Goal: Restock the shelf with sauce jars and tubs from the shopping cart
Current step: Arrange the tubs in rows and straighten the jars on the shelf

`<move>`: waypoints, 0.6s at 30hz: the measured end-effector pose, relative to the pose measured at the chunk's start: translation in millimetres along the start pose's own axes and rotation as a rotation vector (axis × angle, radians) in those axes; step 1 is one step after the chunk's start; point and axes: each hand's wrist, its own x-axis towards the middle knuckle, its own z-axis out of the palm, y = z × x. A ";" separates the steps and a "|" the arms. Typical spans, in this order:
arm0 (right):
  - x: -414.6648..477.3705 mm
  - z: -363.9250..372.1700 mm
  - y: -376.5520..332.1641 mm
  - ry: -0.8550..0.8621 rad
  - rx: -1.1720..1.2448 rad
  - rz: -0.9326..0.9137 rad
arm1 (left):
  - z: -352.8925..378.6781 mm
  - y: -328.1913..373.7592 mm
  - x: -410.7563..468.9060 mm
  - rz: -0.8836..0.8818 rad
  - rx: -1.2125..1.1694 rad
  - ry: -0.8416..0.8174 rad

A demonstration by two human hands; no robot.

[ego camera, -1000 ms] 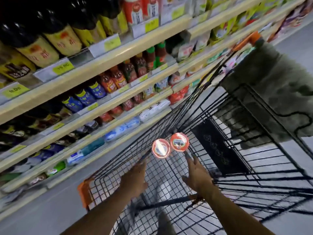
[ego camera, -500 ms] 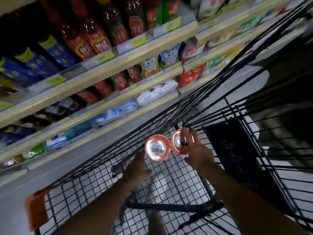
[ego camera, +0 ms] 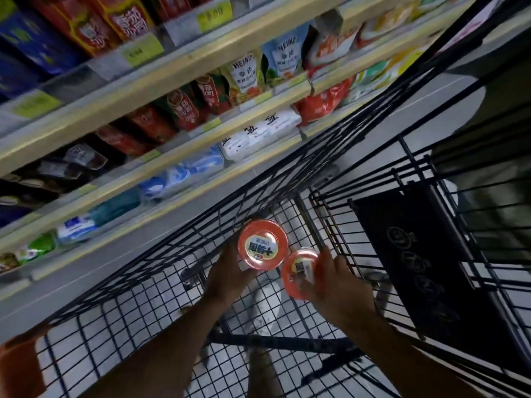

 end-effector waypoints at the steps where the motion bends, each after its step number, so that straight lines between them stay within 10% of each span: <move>1: -7.0 8.3 4.3 -0.026 0.095 0.008 | -0.3 0.2 1.7 0.014 -0.008 -0.002; 5: -18.1 49.3 38.4 -0.161 0.485 0.167 | -6.4 9.7 3.0 0.107 0.030 0.027; 10: -24.1 80.0 46.2 -0.280 0.388 0.021 | -8.7 11.5 8.0 0.202 -0.007 0.039; 18: -15.4 109.6 1.2 -0.067 0.616 -0.029 | -5.2 8.3 21.8 0.241 -0.122 -0.041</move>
